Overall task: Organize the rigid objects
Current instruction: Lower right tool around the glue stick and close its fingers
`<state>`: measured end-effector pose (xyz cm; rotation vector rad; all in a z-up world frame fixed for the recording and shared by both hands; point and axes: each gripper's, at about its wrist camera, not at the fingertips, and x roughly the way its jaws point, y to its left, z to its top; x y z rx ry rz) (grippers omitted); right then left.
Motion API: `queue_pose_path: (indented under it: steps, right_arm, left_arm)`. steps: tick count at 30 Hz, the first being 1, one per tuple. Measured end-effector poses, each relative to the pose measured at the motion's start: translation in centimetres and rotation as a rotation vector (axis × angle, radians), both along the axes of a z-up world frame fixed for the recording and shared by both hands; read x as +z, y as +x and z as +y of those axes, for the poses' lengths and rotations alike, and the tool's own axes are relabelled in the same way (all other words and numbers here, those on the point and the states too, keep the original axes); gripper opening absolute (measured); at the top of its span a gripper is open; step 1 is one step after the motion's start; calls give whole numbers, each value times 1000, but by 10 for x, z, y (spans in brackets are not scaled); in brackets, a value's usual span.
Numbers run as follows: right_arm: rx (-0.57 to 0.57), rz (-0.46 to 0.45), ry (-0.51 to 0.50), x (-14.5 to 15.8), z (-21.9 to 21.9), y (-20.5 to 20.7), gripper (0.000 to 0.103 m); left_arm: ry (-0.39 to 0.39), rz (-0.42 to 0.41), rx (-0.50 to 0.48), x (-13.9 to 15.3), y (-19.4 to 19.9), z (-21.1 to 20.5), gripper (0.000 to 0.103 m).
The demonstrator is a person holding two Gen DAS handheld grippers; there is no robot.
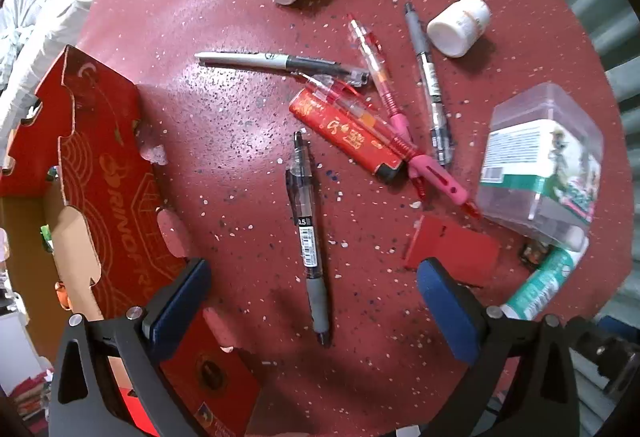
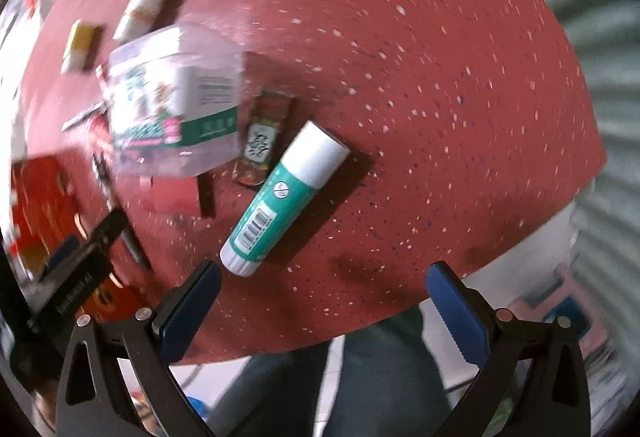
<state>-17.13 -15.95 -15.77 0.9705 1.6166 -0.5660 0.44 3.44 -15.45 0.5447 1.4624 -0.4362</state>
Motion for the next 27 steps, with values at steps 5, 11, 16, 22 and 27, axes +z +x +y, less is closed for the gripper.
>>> queue_pose_path:
  steps: [5, 11, 16, 22, 27]
  right_arm:
    - [-78, 20, 7, -15, 4, -1, 103]
    - [-141, 51, -11, -37, 14, 10, 103]
    - [-153, 60, -16, -46, 21, 18, 101]
    - [-158, 68, 14, -54, 28, 28, 79]
    - [-127, 70, 1, -54, 28, 26, 78]
  left_arm:
    - [12, -9, 15, -19, 6, -2, 103]
    - [13, -48, 8, -24, 3, 1, 103]
    - [8, -80, -8, -24, 3, -12, 103]
    - [17, -80, 6, -32, 16, -3, 103]
    - [20, -67, 12, -40, 16, -10, 103]
